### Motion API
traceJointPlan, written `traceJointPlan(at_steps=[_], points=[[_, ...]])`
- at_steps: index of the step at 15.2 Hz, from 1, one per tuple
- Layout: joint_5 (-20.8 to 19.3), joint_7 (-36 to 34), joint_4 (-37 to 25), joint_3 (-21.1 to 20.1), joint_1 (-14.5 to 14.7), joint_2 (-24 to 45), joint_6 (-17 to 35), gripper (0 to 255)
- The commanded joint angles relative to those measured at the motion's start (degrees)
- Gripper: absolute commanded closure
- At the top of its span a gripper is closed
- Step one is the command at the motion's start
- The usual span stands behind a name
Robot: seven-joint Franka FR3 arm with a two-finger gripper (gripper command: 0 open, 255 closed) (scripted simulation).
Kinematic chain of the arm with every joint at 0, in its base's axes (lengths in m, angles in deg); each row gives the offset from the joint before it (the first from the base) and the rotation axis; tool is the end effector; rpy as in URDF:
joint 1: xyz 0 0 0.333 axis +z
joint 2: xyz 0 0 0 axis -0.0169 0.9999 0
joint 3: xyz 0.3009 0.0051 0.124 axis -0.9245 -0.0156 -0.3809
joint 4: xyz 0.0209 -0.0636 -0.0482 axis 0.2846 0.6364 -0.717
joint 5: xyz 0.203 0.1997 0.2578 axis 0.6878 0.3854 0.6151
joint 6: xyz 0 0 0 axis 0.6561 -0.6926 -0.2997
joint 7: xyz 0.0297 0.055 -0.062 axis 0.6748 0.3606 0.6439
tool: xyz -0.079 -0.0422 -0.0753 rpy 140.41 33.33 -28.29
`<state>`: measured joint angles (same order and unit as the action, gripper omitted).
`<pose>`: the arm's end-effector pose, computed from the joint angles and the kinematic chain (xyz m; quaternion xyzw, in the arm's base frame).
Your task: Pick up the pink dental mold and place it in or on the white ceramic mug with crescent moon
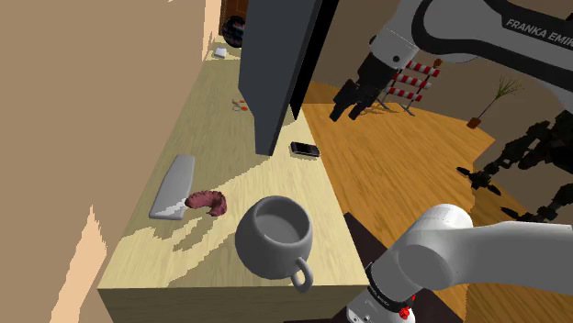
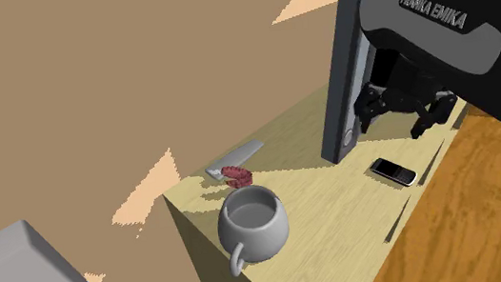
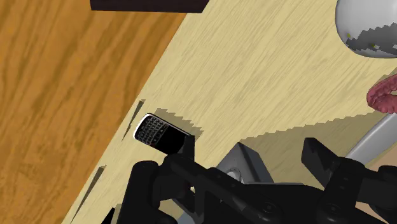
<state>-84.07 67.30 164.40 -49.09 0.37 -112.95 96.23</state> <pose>0.3060 0.0015 0.5983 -0.9965 0.0012 -0.0720 0.0429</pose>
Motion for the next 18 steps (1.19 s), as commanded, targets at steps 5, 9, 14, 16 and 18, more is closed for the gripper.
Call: traceJointPlan(at_steps=[5, 9, 14, 16, 18], points=[[1.65, -7.05, 3.74, -6.89, 1.15, -2.32, 3.08, 0], [3.39, -14.26, 6.04, -14.14, 2.39, -2.86, 6.26, 0], [5.11, -23.54, 6.8, -23.74, 3.3, -0.91, 10.36, 0], [5.45, -27.38, 6.44, -27.75, 3.27, 0.66, 12.0, 0], [5.48, -31.33, 5.7, -31.87, 2.94, 2.64, 13.61, 0]])
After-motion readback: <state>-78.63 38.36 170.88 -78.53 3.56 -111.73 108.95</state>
